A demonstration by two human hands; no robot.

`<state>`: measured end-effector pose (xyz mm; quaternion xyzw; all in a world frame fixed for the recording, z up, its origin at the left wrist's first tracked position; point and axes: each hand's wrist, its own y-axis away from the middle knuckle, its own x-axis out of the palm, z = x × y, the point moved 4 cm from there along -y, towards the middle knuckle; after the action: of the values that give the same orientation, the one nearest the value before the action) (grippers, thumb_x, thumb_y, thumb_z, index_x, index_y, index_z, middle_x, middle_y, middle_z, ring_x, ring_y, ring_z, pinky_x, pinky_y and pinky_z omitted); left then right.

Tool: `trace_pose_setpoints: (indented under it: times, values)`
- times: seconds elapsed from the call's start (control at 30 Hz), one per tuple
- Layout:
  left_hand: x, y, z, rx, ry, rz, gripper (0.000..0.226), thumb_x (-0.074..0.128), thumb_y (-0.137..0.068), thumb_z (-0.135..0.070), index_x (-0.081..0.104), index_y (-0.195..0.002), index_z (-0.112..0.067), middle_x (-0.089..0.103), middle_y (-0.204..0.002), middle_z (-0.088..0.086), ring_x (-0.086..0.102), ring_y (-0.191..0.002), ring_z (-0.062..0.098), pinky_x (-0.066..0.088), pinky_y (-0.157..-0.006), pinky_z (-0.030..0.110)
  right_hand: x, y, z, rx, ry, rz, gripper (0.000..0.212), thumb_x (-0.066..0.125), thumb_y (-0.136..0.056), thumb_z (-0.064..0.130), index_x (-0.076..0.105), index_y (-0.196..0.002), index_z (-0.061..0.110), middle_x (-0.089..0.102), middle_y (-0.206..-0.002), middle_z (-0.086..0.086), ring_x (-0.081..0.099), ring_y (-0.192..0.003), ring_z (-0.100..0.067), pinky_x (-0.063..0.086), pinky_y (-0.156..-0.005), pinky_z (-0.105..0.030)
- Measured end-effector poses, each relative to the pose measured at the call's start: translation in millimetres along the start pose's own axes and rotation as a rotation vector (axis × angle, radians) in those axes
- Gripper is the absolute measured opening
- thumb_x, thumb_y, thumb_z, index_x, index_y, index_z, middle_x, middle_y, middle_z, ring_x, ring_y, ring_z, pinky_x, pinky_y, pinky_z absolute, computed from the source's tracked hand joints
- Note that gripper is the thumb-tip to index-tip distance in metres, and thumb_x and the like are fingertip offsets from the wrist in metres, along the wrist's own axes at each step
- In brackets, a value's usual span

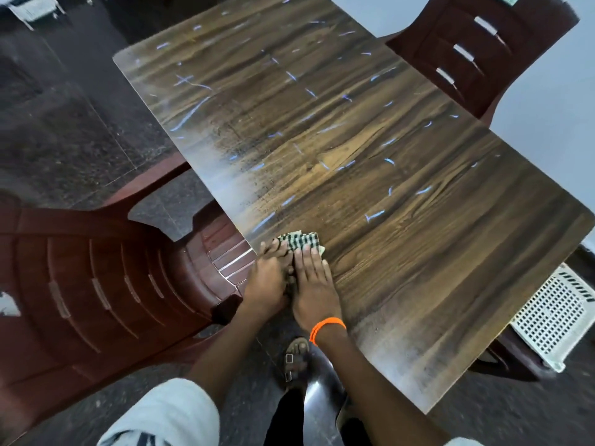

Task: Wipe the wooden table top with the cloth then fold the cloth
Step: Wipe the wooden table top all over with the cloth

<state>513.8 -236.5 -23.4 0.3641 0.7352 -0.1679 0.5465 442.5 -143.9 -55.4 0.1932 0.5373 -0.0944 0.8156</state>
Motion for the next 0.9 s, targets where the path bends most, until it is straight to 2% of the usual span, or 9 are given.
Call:
trace_pose_setpoints:
  times: [0.13,0.27,0.4,0.5,0.6,0.67,0.73,0.8,0.9]
  values:
    - [12.6,40.8,-0.3,0.038,0.015,0.076,0.048,0.045,-0.094,-0.014,0.050,-0.142,-0.019,0.042,-0.153,0.004,0.025,-0.148,0.023,-0.004,-0.124,0.037,12.2,39.9,1.7,-0.005,0.003,-0.009,0.066,0.037,-0.095,0.026,0.015,-0.156,0.015,0.007,-0.165,-0.001,0.000,-0.152,-0.015,0.013,-0.122,-0.041]
    - [17.6,44.7,-30.8,0.170,0.042,0.056,0.044,0.045,-0.088,-0.013,0.065,-0.127,-0.013,0.059,-0.138,0.013,0.048,-0.135,0.033,0.019,-0.118,0.053,11.4,64.0,-25.9,0.084,0.053,-0.076,0.063,0.041,-0.095,0.031,0.026,-0.154,0.013,0.021,-0.162,-0.004,0.014,-0.151,-0.016,0.019,-0.120,-0.043]
    - [16.3,7.2,-31.3,0.173,0.014,0.058,0.046,0.036,-0.098,-0.012,0.049,-0.142,-0.015,0.039,-0.155,0.007,0.024,-0.149,0.024,-0.002,-0.124,0.039,1.9,31.4,-36.1,0.147,0.079,-0.115,0.062,0.035,-0.096,0.031,0.025,-0.154,0.012,0.024,-0.161,-0.007,0.018,-0.150,-0.018,0.018,-0.121,-0.042]
    - [6.6,-32.8,-13.6,0.096,-0.041,0.033,0.047,0.034,-0.100,-0.013,0.043,-0.146,-0.017,0.032,-0.159,0.004,0.017,-0.150,0.021,-0.003,-0.124,0.037,-5.4,-19.3,-25.6,0.142,0.069,-0.103,0.060,0.028,-0.100,0.032,0.017,-0.155,0.012,0.015,-0.163,-0.009,0.009,-0.152,-0.020,0.013,-0.123,-0.042]
    - [-12.4,-62.9,18.1,0.005,-0.036,-0.006,0.041,0.041,-0.098,-0.015,0.053,-0.136,-0.020,0.045,-0.149,0.003,0.030,-0.144,0.024,0.017,-0.122,0.037,-5.9,-70.6,-1.5,0.106,0.050,-0.058,0.060,0.028,-0.103,0.030,0.009,-0.156,0.012,0.006,-0.165,-0.009,0.001,-0.152,-0.021,0.007,-0.123,-0.041]
    - [-29.8,-68.2,38.1,0.009,-0.040,-0.093,0.034,0.055,-0.087,-0.012,0.066,-0.119,-0.016,0.063,-0.128,0.008,0.053,-0.126,0.029,0.041,-0.109,0.040,-2.7,-91.0,19.1,0.058,0.054,-0.040,0.063,0.030,-0.101,0.030,0.006,-0.156,0.010,0.003,-0.165,-0.010,-0.002,-0.152,-0.022,0.005,-0.123,-0.040]
    - [-31.3,-64.1,62.3,-0.002,-0.016,-0.099,0.034,0.064,-0.080,-0.009,0.070,-0.114,-0.012,0.067,-0.121,0.011,0.059,-0.118,0.033,0.049,-0.098,0.045,3.8,-96.2,36.6,0.011,0.041,-0.029,0.064,0.029,-0.100,0.030,0.006,-0.156,0.010,0.004,-0.165,-0.010,-0.003,-0.152,-0.023,0.006,-0.123,-0.041]
    - [-22.2,-53.4,80.2,0.006,-0.062,-0.005,0.037,0.057,-0.089,-0.012,0.064,-0.126,-0.015,0.059,-0.136,0.008,0.047,-0.133,0.031,0.036,-0.112,0.045,11.9,-89.4,47.1,-0.025,0.037,-0.023,0.061,0.027,-0.102,0.031,0.006,-0.156,0.010,0.003,-0.165,-0.009,-0.004,-0.152,-0.021,0.007,-0.123,-0.042]
    - [-11.9,-29.4,89.3,-0.014,-0.016,0.004,0.039,0.054,-0.091,-0.009,0.063,-0.128,-0.015,0.059,-0.136,0.011,0.045,-0.136,0.033,0.022,-0.119,0.048,20.2,-66.5,53.8,-0.070,0.031,-0.026,0.061,0.030,-0.102,0.030,0.009,-0.156,0.012,0.003,-0.165,-0.006,-0.004,-0.152,-0.020,0.010,-0.123,-0.042]
